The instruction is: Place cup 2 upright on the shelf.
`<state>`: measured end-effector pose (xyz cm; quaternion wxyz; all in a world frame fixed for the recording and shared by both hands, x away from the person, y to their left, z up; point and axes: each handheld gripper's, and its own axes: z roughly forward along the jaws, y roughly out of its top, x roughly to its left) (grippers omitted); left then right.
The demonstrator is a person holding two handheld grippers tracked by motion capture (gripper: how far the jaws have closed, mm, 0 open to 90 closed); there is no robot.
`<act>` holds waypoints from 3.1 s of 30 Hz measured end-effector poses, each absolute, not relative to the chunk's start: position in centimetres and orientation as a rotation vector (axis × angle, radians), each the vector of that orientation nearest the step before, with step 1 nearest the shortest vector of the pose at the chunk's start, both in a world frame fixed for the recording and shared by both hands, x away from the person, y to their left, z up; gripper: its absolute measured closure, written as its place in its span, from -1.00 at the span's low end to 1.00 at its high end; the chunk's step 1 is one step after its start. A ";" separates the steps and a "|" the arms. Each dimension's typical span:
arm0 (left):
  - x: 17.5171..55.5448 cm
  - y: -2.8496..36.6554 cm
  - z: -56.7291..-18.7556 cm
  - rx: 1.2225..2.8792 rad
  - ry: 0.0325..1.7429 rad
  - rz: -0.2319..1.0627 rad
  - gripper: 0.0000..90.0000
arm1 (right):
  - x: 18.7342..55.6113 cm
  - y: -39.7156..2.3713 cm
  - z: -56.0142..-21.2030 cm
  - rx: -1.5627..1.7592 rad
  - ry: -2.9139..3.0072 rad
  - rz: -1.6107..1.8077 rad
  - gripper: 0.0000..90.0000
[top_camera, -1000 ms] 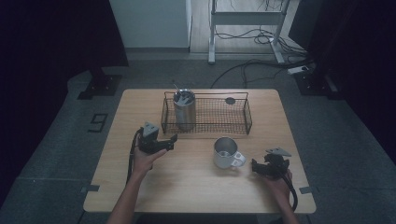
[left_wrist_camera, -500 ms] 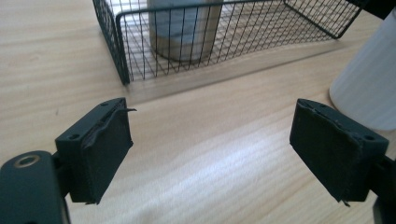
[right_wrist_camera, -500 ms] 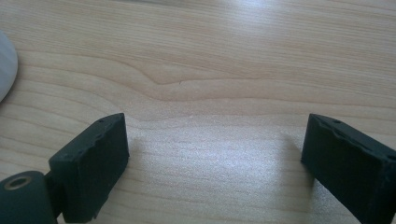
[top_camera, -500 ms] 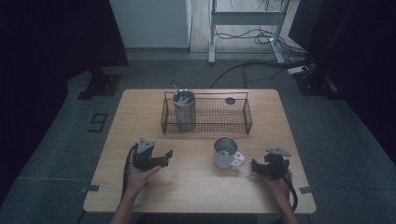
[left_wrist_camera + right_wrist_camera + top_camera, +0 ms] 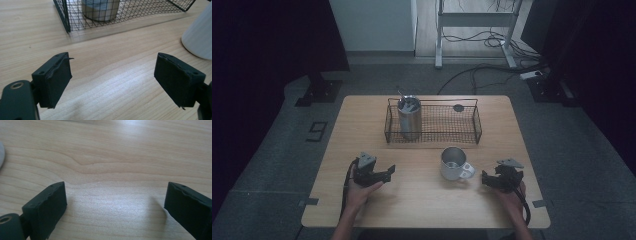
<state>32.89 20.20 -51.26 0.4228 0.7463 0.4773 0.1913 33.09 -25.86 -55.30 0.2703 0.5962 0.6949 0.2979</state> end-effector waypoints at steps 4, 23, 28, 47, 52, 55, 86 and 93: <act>33.0 19.8 -51.6 1.888 1.192 0.463 -0.68 | 32.2 -26.1 -54.1 1.584 1.828 0.886 -0.89; 33.3 18.8 -52.2 1.911 1.150 0.403 -0.68 | 30.6 -24.4 -48.5 1.481 1.773 1.131 -0.89; 33.5 18.9 -52.1 1.900 1.157 0.386 -0.67 | 31.1 -23.2 -48.0 1.439 1.805 1.163 -0.89; 33.2 18.7 -52.2 1.907 1.152 0.371 -0.67 | 31.5 -18.8 -46.6 1.314 1.948 1.293 -0.97; 33.1 18.8 -52.3 1.911 1.158 0.369 -0.67 | 32.0 -17.5 -46.5 1.297 1.982 1.292 -1.00; 33.0 18.9 -52.4 1.915 1.160 0.369 -0.67 | 32.4 -16.7 -46.5 1.282 1.987 1.256 -1.00; 32.4 19.0 -52.6 1.910 1.171 0.319 -0.67 | 33.7 -13.7 -49.9 1.305 2.119 1.061 -1.00; 32.4 18.8 -52.6 1.921 1.169 0.323 -0.67 | 33.6 -13.8 -49.9 1.284 2.091 1.053 -0.85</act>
